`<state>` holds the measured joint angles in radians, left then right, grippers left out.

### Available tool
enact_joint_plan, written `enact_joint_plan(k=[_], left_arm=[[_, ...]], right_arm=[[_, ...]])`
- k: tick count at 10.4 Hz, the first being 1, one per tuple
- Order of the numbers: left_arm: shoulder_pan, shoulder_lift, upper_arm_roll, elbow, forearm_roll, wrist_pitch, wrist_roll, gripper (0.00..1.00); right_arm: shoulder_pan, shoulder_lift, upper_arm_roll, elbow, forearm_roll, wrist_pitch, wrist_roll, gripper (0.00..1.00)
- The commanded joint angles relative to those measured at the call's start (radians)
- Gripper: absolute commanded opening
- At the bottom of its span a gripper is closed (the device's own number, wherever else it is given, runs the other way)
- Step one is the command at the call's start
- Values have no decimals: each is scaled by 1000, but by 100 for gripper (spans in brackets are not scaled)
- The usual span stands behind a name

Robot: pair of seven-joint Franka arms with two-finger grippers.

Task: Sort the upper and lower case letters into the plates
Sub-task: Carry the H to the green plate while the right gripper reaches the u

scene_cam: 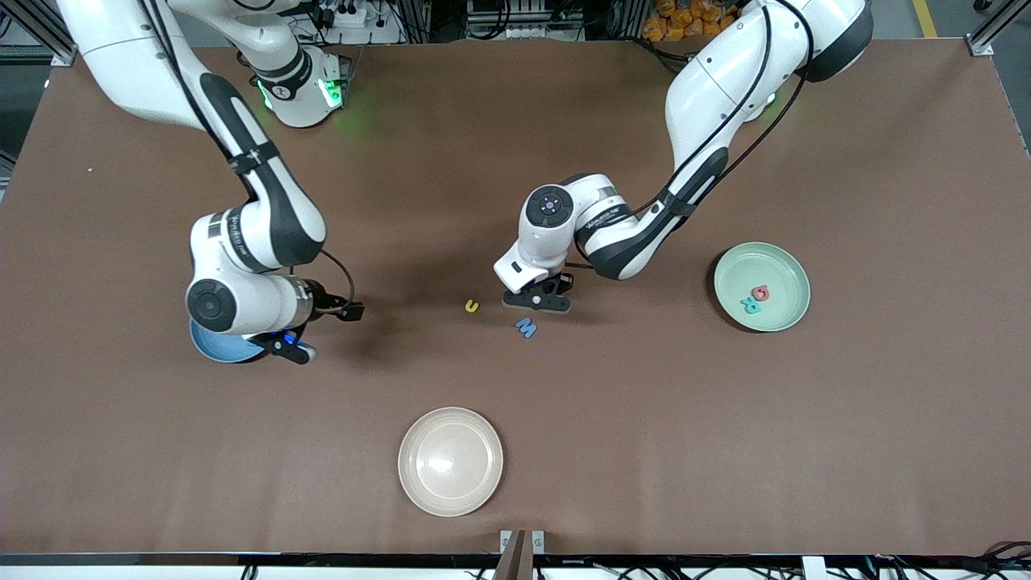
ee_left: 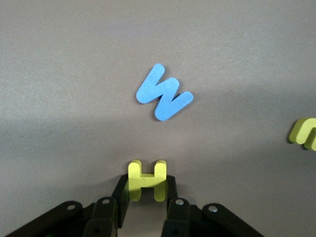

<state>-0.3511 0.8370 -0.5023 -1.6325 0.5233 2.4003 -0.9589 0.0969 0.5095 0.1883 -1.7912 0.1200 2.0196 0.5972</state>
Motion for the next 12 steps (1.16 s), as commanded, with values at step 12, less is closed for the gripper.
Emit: enact_joint_plan(k=[12], left_arm=[[634, -90, -449, -7, -22, -516, 137, 0]], right_arm=[[357, 132, -21, 19, -40, 355, 350, 90]])
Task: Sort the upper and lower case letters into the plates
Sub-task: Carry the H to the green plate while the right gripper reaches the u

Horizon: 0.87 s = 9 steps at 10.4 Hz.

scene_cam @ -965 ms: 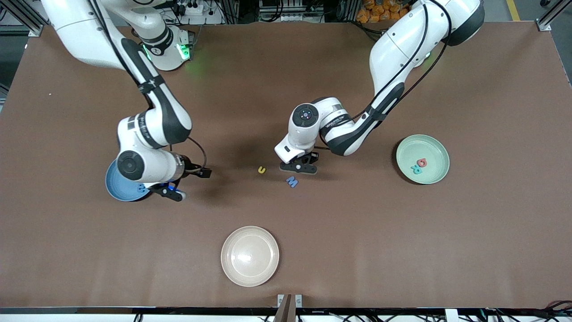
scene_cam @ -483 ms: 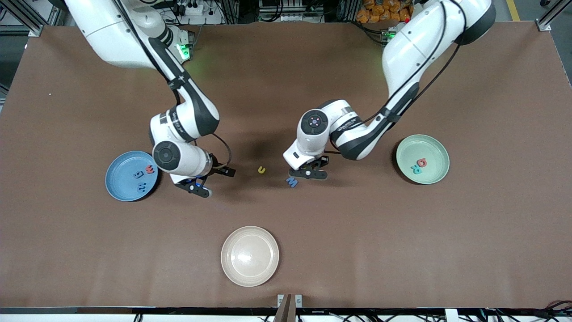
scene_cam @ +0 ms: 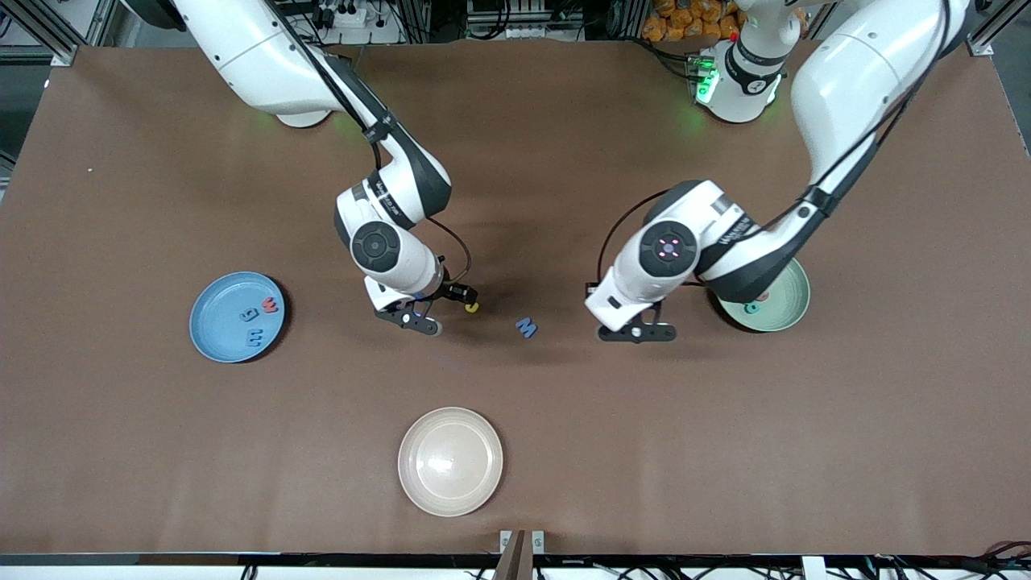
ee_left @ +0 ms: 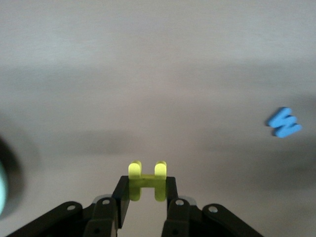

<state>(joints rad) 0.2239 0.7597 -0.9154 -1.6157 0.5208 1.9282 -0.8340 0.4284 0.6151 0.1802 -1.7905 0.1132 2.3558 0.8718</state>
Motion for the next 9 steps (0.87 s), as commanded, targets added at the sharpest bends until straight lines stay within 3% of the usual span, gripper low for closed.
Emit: enact_joint_plan(k=[1, 5, 7, 9], left_arm=[[99, -23, -42, -29, -19, -64, 21, 0], [299, -42, -94, -81, -24, -83, 55, 0], [423, -46, -115, -165, -16, -69, 70, 0], [543, -45, -155, -228, -13, -51, 78, 0]], right_arm=[[39, 38, -13, 26, -61, 25, 138, 90], [75, 103, -22, 131, -87, 16, 274, 87], [84, 123, -24, 146, -92, 19, 277, 87], [113, 132, -63, 149, -101, 19, 277, 86]])
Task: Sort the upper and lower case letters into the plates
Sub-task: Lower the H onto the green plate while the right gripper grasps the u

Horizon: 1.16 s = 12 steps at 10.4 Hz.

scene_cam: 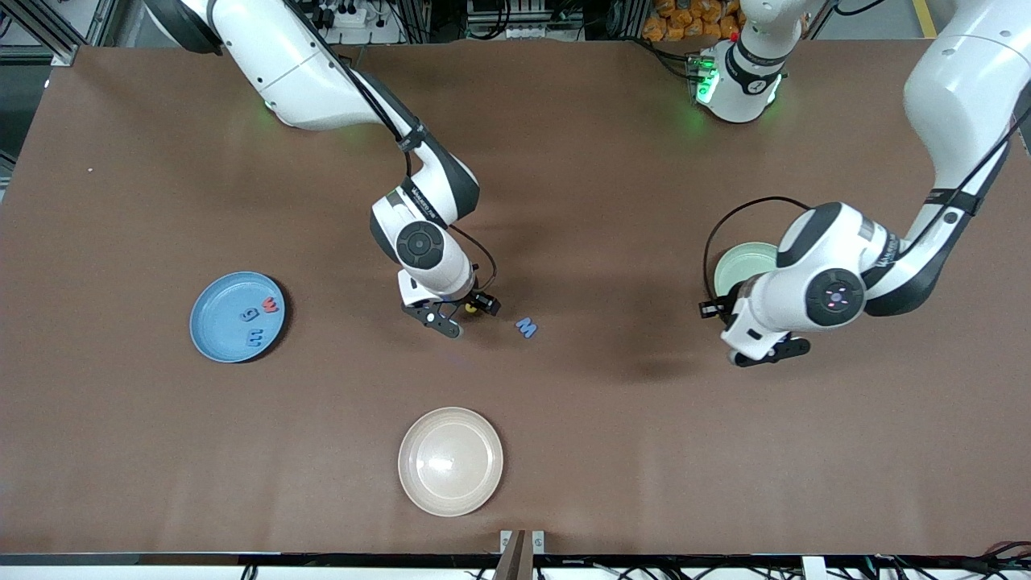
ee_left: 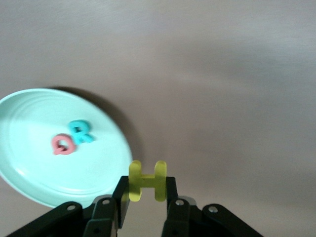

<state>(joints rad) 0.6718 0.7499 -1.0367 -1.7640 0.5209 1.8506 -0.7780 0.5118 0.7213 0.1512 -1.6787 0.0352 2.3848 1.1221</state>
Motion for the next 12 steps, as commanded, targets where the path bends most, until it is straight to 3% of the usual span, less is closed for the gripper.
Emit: enact_joint_plan(k=[1, 4, 5, 6, 8, 10, 12], left_arm=[[138, -34, -33, -112, -7, 51, 22, 0], [216, -15, -26, -173, 25, 123, 22, 1], [219, -15, 1, -193, 28, 162, 25, 29], [219, -17, 9, -199, 28, 170, 28, 80], [227, -17, 13, -199, 33, 176, 62, 100], [221, -23, 12, -195, 33, 174, 66, 100], [219, -44, -58, -183, 33, 145, 123, 100]], right_arm=[[31, 27, -35, 37, -23, -10, 27, 85], [31, 32, -35, 39, -21, -12, 34, 80], [33, 33, -35, 39, -21, -10, 42, 76], [39, 35, -35, 39, -21, -9, 48, 71], [42, 35, -35, 39, -21, -10, 56, 61], [42, 35, -35, 39, -21, -13, 56, 45], [39, 35, -35, 39, -21, -15, 54, 31]])
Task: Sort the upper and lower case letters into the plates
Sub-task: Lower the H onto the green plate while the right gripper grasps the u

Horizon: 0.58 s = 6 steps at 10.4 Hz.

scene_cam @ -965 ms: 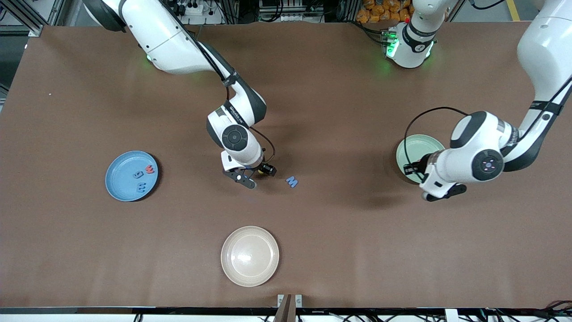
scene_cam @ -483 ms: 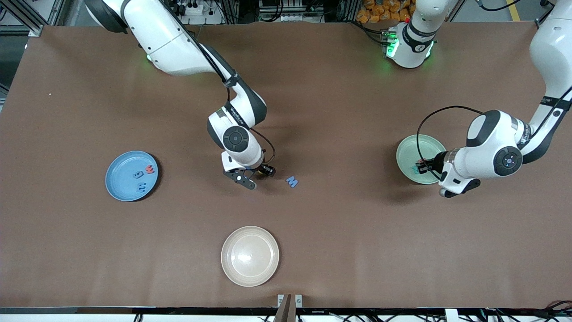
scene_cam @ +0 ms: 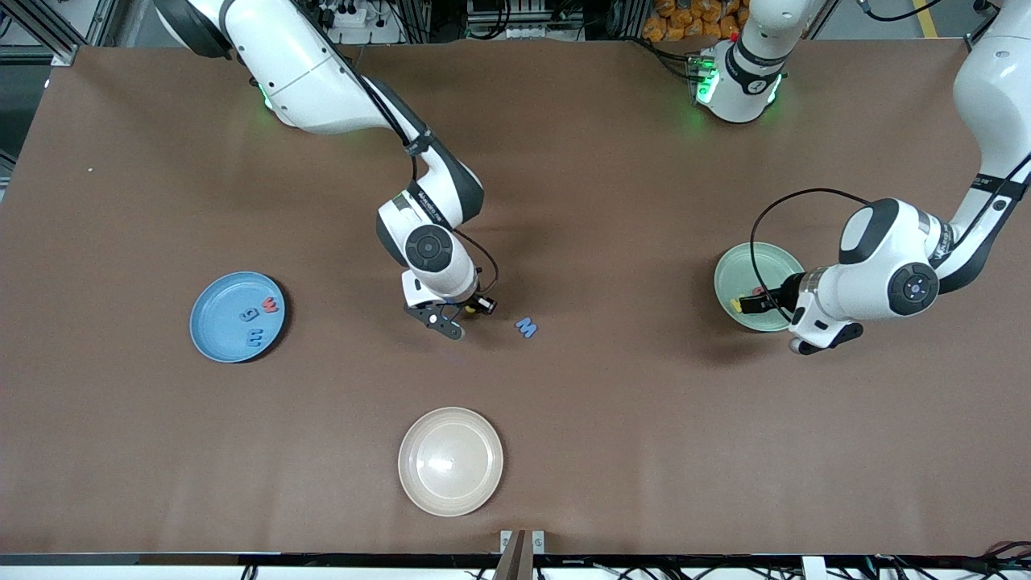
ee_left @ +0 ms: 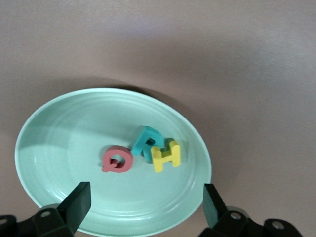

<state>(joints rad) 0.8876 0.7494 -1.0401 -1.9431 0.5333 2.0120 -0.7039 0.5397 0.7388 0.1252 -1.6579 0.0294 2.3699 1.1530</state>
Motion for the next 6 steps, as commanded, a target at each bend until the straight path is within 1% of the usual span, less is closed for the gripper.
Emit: enact_joint_plan(k=[1, 2, 3, 4, 5, 6], left_arm=[[7, -67, -93, 4, 19, -27, 63, 100], [5, -79, -130, 16, 19, -27, 63, 100], [5, -79, -170, 16, 19, -33, 96, 100], [-8, -78, -191, 18, 20, -32, 113, 100], [-41, -78, -201, 22, 22, -30, 113, 100], [-94, -81, -201, 33, 36, -30, 103, 100]], right_arm=[[9, 16, -9, 18, -16, 0, 22, 30], [8, 16, -9, 18, -16, 0, 22, 26], [6, 16, -9, 18, -16, -1, 22, 19], [5, 16, -9, 20, -17, -1, 21, 16], [5, 16, -9, 20, -17, -3, 19, 8], [0, 13, -9, 20, -16, -6, 19, 4]])
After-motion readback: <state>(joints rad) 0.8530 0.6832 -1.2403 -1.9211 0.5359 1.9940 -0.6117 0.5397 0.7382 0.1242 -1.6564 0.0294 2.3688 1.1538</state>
